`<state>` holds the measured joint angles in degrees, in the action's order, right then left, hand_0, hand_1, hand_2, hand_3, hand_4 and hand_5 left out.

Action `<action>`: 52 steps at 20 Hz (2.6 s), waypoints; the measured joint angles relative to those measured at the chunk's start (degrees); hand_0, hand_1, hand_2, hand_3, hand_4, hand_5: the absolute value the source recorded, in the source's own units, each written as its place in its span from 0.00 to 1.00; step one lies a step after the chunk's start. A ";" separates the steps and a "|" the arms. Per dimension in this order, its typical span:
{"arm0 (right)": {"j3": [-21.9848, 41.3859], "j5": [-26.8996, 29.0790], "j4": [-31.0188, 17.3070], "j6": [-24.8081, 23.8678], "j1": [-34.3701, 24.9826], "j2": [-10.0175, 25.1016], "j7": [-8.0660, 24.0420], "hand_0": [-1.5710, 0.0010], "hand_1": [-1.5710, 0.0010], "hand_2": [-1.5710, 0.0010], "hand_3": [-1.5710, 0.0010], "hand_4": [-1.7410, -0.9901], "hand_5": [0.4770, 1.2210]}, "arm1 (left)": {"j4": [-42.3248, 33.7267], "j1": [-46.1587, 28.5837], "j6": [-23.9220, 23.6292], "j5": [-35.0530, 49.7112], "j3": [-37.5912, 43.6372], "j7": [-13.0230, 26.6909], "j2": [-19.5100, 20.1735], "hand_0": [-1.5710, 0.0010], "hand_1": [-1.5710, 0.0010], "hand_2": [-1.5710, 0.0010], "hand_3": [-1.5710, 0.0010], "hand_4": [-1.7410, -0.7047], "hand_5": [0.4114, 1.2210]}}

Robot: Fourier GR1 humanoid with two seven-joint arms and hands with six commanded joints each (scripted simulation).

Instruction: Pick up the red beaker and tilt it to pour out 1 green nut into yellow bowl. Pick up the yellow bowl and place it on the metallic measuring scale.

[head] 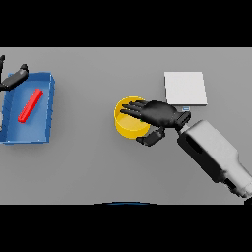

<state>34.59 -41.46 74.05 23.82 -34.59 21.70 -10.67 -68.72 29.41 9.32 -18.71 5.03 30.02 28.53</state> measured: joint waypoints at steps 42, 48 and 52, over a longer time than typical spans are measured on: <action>-0.08 4.53 1.17 9.18 -5.21 2.87 4.61 0.00 0.01 0.01 0.16 0.02 1.00 | -2.38 -0.38 -0.33 -0.02 -0.38 0.03 -0.34 1.00 1.00 1.00 1.00 0.91 0.41; -2.78 4.14 0.17 7.18 -7.73 5.49 8.08 0.03 0.01 0.00 0.15 0.02 1.00 | -1.93 -0.18 -0.08 -0.09 0.03 -0.17 0.54 1.00 1.00 1.00 1.00 0.92 0.42; -4.35 3.71 -4.23 5.06 -9.57 7.95 7.44 0.01 0.00 0.00 0.10 0.02 1.00 | -1.80 0.06 0.23 0.47 0.24 0.83 0.18 1.00 1.00 1.00 1.00 0.90 0.43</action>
<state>30.24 -37.75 69.81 28.88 -44.15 29.64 -3.23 -70.52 29.46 9.55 -18.24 5.27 30.85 28.72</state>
